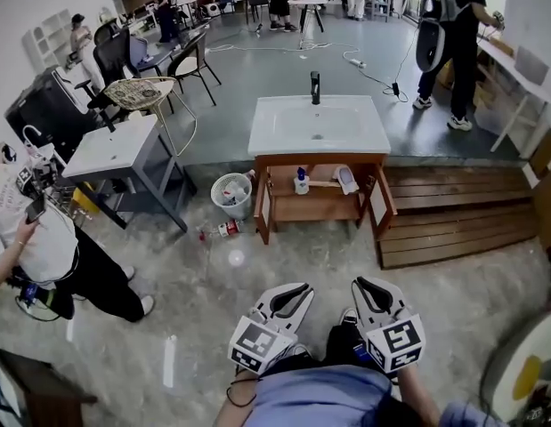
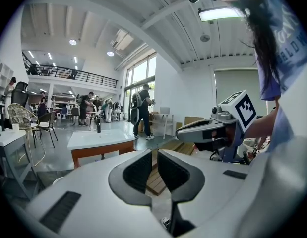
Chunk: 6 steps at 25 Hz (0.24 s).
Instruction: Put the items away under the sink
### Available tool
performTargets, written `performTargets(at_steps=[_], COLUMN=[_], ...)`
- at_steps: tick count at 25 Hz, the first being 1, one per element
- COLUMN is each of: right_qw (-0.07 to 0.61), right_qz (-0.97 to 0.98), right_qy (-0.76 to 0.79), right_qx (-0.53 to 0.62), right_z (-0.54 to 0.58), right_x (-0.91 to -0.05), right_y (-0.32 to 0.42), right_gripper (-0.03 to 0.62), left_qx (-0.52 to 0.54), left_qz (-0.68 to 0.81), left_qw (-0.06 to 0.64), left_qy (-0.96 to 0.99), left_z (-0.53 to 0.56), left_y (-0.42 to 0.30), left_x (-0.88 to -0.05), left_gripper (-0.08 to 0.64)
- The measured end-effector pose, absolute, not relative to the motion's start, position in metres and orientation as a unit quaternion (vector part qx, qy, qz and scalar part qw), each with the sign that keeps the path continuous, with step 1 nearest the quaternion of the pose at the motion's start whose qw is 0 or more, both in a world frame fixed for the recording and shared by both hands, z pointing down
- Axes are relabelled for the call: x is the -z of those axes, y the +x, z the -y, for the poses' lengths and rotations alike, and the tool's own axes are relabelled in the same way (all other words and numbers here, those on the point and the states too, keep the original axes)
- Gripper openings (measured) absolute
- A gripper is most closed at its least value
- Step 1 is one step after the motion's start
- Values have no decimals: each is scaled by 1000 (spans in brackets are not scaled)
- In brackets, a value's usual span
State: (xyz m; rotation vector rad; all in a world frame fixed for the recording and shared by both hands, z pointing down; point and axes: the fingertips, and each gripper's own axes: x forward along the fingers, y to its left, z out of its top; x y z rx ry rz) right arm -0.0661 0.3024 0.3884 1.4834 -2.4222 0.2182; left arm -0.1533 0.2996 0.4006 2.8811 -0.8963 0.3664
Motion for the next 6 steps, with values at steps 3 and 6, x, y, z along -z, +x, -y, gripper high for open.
performTargets(at_steps=[3, 6], right_qw=[146, 145], right_qz=[840, 839], right_qy=[517, 521], right_qx=[-71, -64], right_z=[-303, -302], right_x=[-386, -385], right_y=[-65, -62], right_gripper=[38, 38], left_qx=[-117, -113], left_qz=[294, 294], left_qw=[45, 37], left_qy=[947, 948], left_z=[-299, -298], left_y=[-154, -155], left_x=[-396, -393], left_gripper=[34, 34])
